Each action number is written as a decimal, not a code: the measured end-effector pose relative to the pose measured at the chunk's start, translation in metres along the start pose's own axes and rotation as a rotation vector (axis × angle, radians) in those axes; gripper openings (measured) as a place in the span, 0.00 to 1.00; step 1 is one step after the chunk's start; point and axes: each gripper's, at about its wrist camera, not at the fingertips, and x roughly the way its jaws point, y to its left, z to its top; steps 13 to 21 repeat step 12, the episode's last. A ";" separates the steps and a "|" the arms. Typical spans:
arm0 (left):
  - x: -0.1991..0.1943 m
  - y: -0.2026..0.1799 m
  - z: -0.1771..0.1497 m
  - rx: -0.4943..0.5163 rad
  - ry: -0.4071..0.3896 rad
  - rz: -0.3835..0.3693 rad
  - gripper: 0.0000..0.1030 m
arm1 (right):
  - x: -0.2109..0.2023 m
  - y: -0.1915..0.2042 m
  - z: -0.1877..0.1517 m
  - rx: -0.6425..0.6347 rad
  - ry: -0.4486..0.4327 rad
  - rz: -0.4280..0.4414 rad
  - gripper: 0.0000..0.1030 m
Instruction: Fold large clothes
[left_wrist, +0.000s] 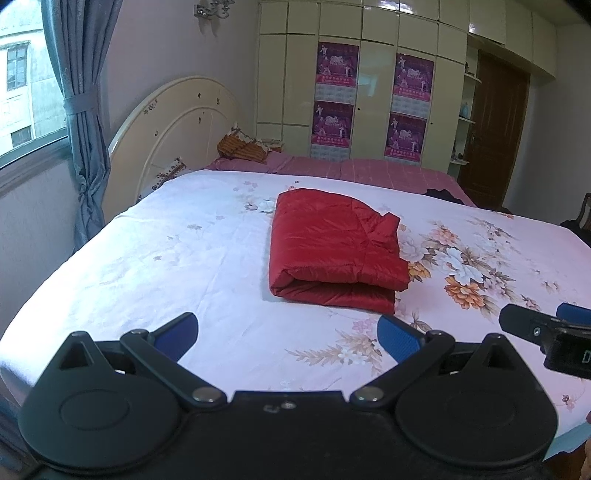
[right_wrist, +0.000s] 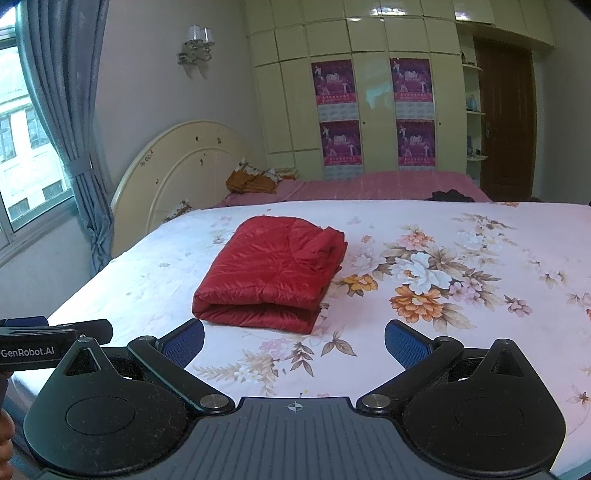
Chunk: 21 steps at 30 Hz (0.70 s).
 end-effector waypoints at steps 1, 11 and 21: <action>0.001 0.000 0.000 -0.001 -0.001 -0.004 1.00 | 0.001 -0.001 0.000 0.000 0.001 0.001 1.00; 0.013 -0.008 0.003 0.020 -0.037 -0.024 0.97 | 0.012 -0.011 0.000 0.022 0.016 -0.007 1.00; 0.015 -0.010 0.003 0.028 -0.037 -0.019 1.00 | 0.014 -0.013 0.000 0.027 0.018 -0.009 1.00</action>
